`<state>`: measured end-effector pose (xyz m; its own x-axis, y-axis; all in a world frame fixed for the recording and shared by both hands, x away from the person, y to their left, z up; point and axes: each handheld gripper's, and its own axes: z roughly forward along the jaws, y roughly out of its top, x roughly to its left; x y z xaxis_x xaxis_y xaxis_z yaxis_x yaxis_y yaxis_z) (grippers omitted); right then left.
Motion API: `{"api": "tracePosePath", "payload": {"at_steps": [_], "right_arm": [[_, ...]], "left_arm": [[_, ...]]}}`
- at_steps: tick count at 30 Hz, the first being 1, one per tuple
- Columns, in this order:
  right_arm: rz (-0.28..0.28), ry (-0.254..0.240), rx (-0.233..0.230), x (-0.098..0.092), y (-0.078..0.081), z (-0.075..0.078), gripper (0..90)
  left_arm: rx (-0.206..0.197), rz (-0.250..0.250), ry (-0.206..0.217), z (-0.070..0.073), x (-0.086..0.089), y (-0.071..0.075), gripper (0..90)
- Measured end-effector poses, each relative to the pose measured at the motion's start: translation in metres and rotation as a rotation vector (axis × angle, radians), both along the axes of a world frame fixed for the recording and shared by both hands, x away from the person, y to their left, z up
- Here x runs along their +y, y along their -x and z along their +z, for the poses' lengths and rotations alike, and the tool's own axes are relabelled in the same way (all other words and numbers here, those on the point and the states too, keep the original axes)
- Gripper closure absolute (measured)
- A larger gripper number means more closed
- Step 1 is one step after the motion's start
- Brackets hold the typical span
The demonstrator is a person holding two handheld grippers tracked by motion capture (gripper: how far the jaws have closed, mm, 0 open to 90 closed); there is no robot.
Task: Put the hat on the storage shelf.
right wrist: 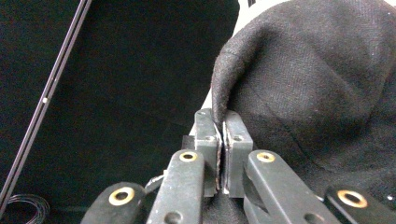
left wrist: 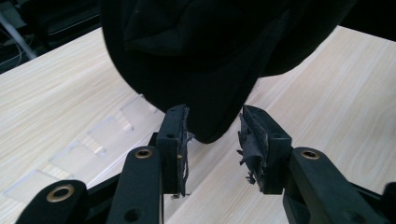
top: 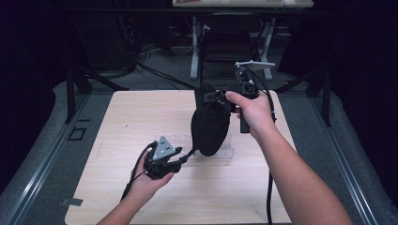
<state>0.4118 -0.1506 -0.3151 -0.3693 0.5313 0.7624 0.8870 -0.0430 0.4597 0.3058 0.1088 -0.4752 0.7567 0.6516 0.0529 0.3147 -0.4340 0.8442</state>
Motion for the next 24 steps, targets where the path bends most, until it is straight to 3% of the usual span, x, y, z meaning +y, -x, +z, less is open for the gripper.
{"api": "tracePosePath", "payload": {"at_steps": [7, 12, 17, 24], "right_arm": [[0.003, 0.0, -0.004, 0.002, 0.0, 0.0, 86.8], [-0.001, 0.001, -0.007, 0.002, 0.001, 0.0, 86.6], [-0.005, 0.006, -0.014, 0.0, 0.001, 0.001, 86.5], [-0.006, 0.012, -0.021, 0.0, 0.003, 0.001, 85.0]], "left_arm": [[-0.008, -0.009, -0.006, -0.002, -0.009, -0.003, 74.0], [-0.019, -0.017, -0.015, -0.003, -0.013, -0.003, 78.2], [-0.066, -0.011, -0.052, -0.004, -0.018, 0.001, 81.3], [-0.065, -0.008, -0.058, -0.003, -0.017, 0.001, 82.8]]}}
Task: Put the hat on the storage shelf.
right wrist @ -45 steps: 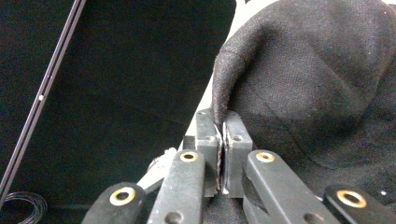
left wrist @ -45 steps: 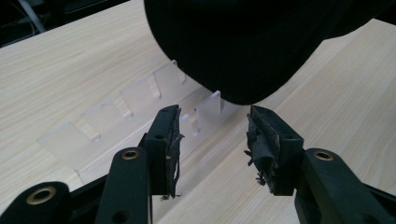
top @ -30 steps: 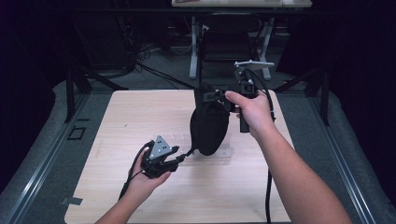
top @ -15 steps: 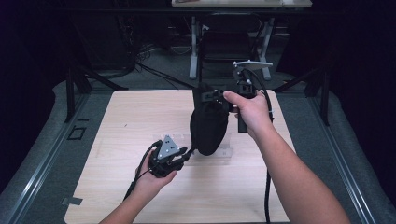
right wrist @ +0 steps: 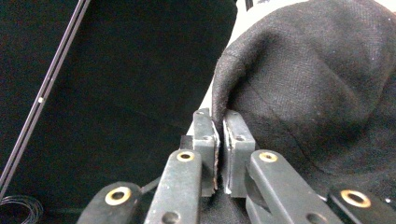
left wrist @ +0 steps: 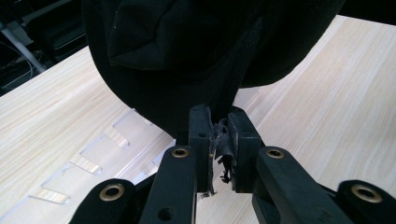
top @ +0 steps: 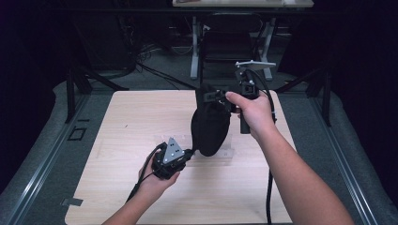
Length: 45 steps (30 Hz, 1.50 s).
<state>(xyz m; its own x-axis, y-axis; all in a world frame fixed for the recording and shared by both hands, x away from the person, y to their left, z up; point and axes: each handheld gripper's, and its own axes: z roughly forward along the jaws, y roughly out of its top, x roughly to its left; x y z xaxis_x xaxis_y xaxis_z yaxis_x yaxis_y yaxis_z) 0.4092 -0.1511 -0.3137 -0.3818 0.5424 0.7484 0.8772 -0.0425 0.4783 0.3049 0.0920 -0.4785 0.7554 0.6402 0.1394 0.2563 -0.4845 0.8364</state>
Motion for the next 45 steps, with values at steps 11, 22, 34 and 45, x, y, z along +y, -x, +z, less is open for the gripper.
{"api": "tracePosePath", "payload": {"at_steps": [11, 22, 34, 45], "right_arm": [[-0.005, -0.05, -0.024, -0.003, 0.005, 0.005, 76.5], [-0.023, -0.029, -0.055, -0.016, 0.009, 0.008, 74.8], [-0.04, -0.01, -0.067, -0.026, 0.014, 0.009, 74.5], [-0.066, 0.005, -0.061, -0.04, 0.016, 0.002, 74.6]], "left_arm": [[-0.009, -0.004, -0.016, 0.0, 0.0, 0.0, 83.7], [-0.011, 0.004, -0.013, 0.0, 0.003, 0.0, 84.4], [0.005, 0.032, -0.002, -0.007, 0.017, 0.0, 85.3], [0.063, 0.075, -0.019, -0.028, 0.029, -0.004, 84.3]]}}
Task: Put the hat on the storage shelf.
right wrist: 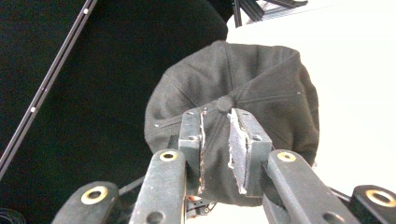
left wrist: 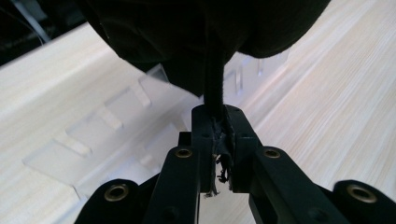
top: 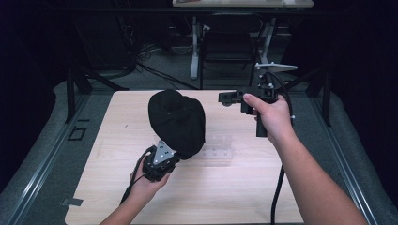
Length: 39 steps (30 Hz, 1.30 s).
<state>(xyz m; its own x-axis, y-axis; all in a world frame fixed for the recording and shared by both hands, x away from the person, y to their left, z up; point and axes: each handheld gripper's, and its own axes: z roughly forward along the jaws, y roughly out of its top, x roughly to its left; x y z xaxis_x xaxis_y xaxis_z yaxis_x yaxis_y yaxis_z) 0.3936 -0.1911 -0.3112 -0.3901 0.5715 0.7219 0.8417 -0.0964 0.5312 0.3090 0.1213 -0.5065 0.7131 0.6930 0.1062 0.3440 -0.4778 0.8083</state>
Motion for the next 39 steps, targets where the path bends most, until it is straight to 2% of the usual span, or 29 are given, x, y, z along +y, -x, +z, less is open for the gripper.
{"api": "tracePosePath", "payload": {"at_steps": [1, 2, 3, 4, 7, 14, 20, 23, 24, 30, 34, 37, 38, 39], "right_arm": [[-0.004, 0.0, 0.002, -0.002, 0.0, 0.0, 74.7], [-0.006, 0.0, 0.001, -0.003, 0.001, -0.001, 74.7], [-0.008, 0.001, 0.002, -0.005, 0.001, -0.002, 74.6], [-0.011, 0.001, 0.002, -0.006, 0.002, -0.003, 74.6], [-0.019, 0.023, -0.006, -0.01, 0.004, -0.005, 74.6], [-0.043, 0.035, -0.015, -0.019, 0.01, -0.012, 74.3], [-0.053, 0.102, -0.039, -0.022, 0.018, -0.02, 73.7], [-0.058, 0.136, -0.049, -0.024, 0.024, -0.026, 73.5], [-0.061, 0.154, -0.054, -0.024, 0.026, -0.028, 73.3], [-0.071, 0.239, -0.085, -0.027, 0.038, -0.046, 71.1], [-0.076, 0.274, -0.096, -0.029, 0.046, -0.063, 71.1], [-0.083, 0.272, -0.1, -0.031, 0.053, -0.074, 71.2], [-0.079, 0.3, -0.099, -0.03, 0.055, -0.077, 71.1], [-0.09, 0.323, -0.126, -0.03, 0.058, -0.08, 71.0]], "left_arm": [[0.005, 0.006, 0.016, -0.003, 0.001, 0.0, 84.2], [0.0, 0.021, 0.009, -0.004, 0.003, 0.001, 84.3], [0.004, 0.01, 0.002, -0.005, 0.004, 0.001, 84.3], [0.006, -0.023, -0.007, -0.006, 0.006, -0.001, 84.3], [0.011, 0.002, -0.001, -0.011, 0.008, 0.001, 84.2], [0.012, 0.002, 0.006, -0.012, 0.011, 0.004, 80.7], [0.011, 0.013, 0.009, -0.014, 0.017, 0.004, 71.1], [0.011, 0.036, 0.014, -0.016, 0.021, 0.007, 66.4], [0.015, 0.075, 0.032, -0.016, 0.021, 0.011, 65.2], [0.024, 0.069, 0.061, -0.013, 0.037, 0.013, 54.1], [0.023, 0.084, 0.079, -0.013, 0.046, 0.015, 52.0], [0.014, 0.085, 0.094, -0.015, 0.05, 0.016, 51.5], [0.015, 0.082, 0.093, -0.016, 0.05, 0.017, 51.6], [0.014, 0.084, 0.099, -0.017, 0.05, 0.017, 51.6]]}}
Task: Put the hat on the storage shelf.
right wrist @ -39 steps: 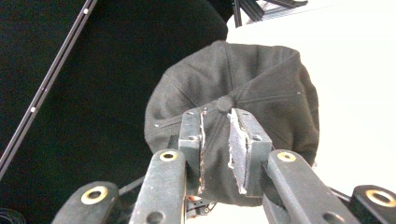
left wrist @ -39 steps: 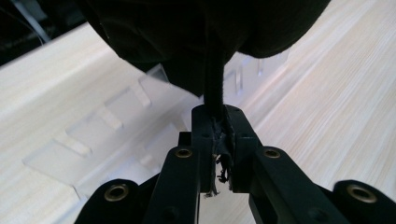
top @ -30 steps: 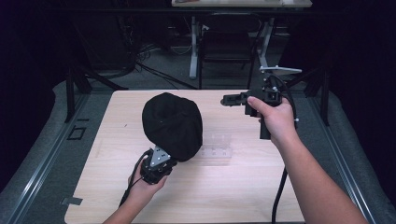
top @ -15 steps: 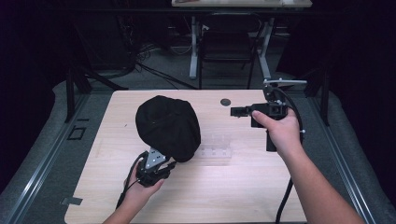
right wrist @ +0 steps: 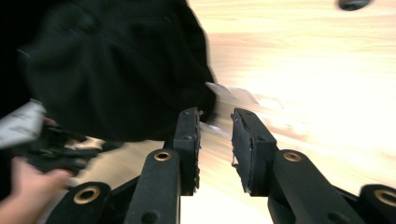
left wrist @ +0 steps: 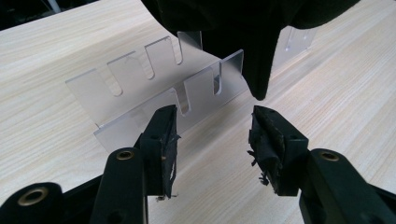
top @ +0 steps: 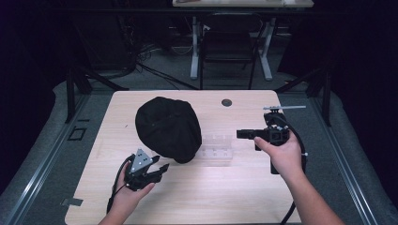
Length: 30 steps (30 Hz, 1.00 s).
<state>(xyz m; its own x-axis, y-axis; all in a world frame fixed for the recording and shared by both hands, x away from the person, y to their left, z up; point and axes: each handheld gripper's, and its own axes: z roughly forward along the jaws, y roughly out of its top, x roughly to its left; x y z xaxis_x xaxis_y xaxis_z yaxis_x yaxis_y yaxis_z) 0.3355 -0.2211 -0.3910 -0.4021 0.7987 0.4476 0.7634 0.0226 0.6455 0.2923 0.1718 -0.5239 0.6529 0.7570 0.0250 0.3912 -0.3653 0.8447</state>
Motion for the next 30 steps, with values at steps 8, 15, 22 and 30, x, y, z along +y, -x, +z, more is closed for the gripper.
{"api": "tracePosePath", "payload": {"at_steps": [8, 15, 22, 30], "right_arm": [[0.0, 0.073, -0.047, 0.004, 0.016, -0.024, 69.9], [-0.011, 0.121, -0.087, 0.004, 0.028, -0.045, 67.4], [-0.044, 0.179, -0.126, 0.0, 0.038, -0.068, 67.3], [-0.084, 0.207, -0.13, -0.008, 0.05, -0.102, 66.9]], "left_arm": [[0.01, -0.009, -0.005, -0.006, -0.002, 0.0, 51.8], [0.024, 0.001, -0.003, -0.012, 0.0, 0.0, 51.0], [0.015, 0.007, 0.0, -0.012, 0.004, -0.001, 51.0], [0.017, 0.018, 0.019, -0.013, 0.007, 0.0, 51.0]]}}
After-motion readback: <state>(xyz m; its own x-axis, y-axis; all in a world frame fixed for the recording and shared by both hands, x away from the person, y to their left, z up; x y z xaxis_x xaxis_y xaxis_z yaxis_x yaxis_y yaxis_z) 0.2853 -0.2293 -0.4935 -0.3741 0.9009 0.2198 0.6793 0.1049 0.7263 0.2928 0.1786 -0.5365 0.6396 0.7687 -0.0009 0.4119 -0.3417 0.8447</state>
